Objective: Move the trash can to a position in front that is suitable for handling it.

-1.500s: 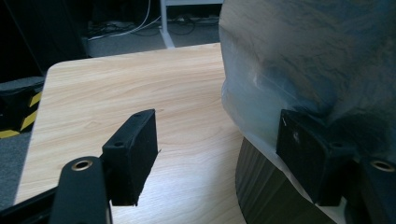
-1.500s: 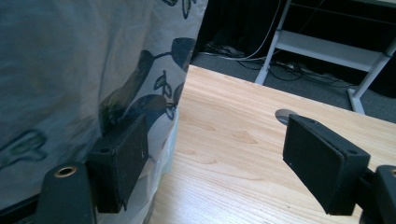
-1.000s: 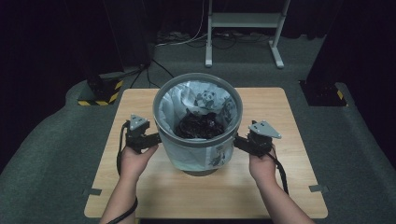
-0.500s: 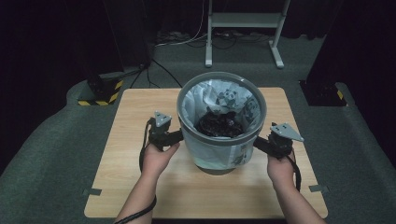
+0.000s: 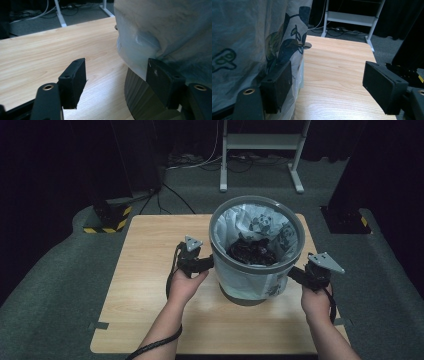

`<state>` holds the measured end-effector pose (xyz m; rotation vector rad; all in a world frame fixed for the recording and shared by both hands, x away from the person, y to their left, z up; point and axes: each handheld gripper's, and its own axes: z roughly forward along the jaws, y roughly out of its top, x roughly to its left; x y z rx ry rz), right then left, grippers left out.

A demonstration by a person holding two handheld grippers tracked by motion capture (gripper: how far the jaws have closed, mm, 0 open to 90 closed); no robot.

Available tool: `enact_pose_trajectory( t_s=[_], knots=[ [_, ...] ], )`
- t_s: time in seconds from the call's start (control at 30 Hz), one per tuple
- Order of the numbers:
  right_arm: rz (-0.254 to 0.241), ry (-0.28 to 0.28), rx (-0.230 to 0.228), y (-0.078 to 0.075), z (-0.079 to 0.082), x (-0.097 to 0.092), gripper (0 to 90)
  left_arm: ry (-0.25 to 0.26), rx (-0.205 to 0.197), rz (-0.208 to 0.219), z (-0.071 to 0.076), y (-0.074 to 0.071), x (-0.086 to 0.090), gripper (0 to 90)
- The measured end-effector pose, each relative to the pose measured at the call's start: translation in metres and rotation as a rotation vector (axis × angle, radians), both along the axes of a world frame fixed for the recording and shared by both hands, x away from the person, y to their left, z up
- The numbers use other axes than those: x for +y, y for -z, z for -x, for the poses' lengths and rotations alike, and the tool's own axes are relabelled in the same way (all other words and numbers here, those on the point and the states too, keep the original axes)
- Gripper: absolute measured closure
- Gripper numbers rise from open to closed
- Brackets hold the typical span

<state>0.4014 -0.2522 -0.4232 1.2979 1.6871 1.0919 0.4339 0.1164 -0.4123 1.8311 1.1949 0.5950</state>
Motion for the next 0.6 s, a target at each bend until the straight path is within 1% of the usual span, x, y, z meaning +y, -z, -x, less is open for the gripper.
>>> enact_pose_trajectory(
  t_s=[0.03,0.07,0.1,0.13,0.17,0.2,0.23,0.27,0.3,0.33,0.37,0.4,0.43,0.5,0.53,0.57,0.6],
  knots=[
    [0.0,-0.002,0.0,0.0,0.0,-0.001,20.6,-0.009,0.008,-0.002,-0.001,0.001,0.001,26.1],
    [-0.004,-0.013,-0.001,0.001,0.001,-0.004,18.3,0.003,0.021,0.001,-0.001,0.001,0.003,23.0],
    [-0.004,-0.013,-0.001,0.001,0.001,-0.004,18.3,0.003,0.021,0.001,-0.001,0.001,0.003,19.0],
    [-0.014,-0.027,0.0,0.001,0.002,-0.007,16.5,0.013,0.028,0.01,0.0,0.001,0.007,19.0],
    [-0.02,-0.027,0.004,0.002,0.003,-0.012,16.1,0.006,0.033,0.016,0.001,0.001,0.01,16.7],
    [-0.021,-0.022,0.007,0.003,0.004,-0.014,16.1,0.006,0.032,0.021,0.004,0.0,0.018,16.0],
    [-0.024,-0.021,0.008,0.004,0.006,-0.017,16.1,0.006,0.032,0.021,0.004,0.0,0.018,15.6],
    [-0.026,-0.021,0.011,0.005,0.007,-0.019,16.0,0.007,0.037,0.02,0.007,0.0,0.024,15.3],
    [-0.032,-0.018,0.017,0.006,0.008,-0.021,15.9,0.007,0.037,0.02,0.007,0.0,0.024,14.9],
    [-0.032,-0.018,0.018,0.007,0.01,-0.023,15.6,0.002,0.047,0.018,0.011,0.002,0.032,14.9],
    [-0.034,-0.018,0.021,0.008,0.012,-0.026,15.1,0.002,0.047,0.018,0.011,0.002,0.032,14.9],
    [-0.034,-0.014,0.028,0.01,0.015,-0.028,15.1,0.005,0.07,0.006,0.016,0.005,0.041,14.9],
    [-0.03,-0.013,0.033,0.012,0.016,-0.029,15.1,0.006,0.083,-0.005,0.018,0.008,0.046,14.9],
    [-0.012,-0.018,0.047,0.016,0.021,-0.031,15.1,0.009,0.128,-0.024,0.025,0.017,0.056,14.9],
    [-0.007,-0.02,0.06,0.019,0.024,-0.033,15.1,0.009,0.128,-0.024,0.025,0.017,0.056,15.0],
    [-0.006,-0.023,0.072,0.022,0.026,-0.034,15.1,0.009,0.15,-0.034,0.028,0.022,0.061,15.0],
    [-0.005,-0.027,0.079,0.024,0.028,-0.035,15.1,0.017,0.195,-0.063,0.034,0.033,0.07,15.0]
  ],
)
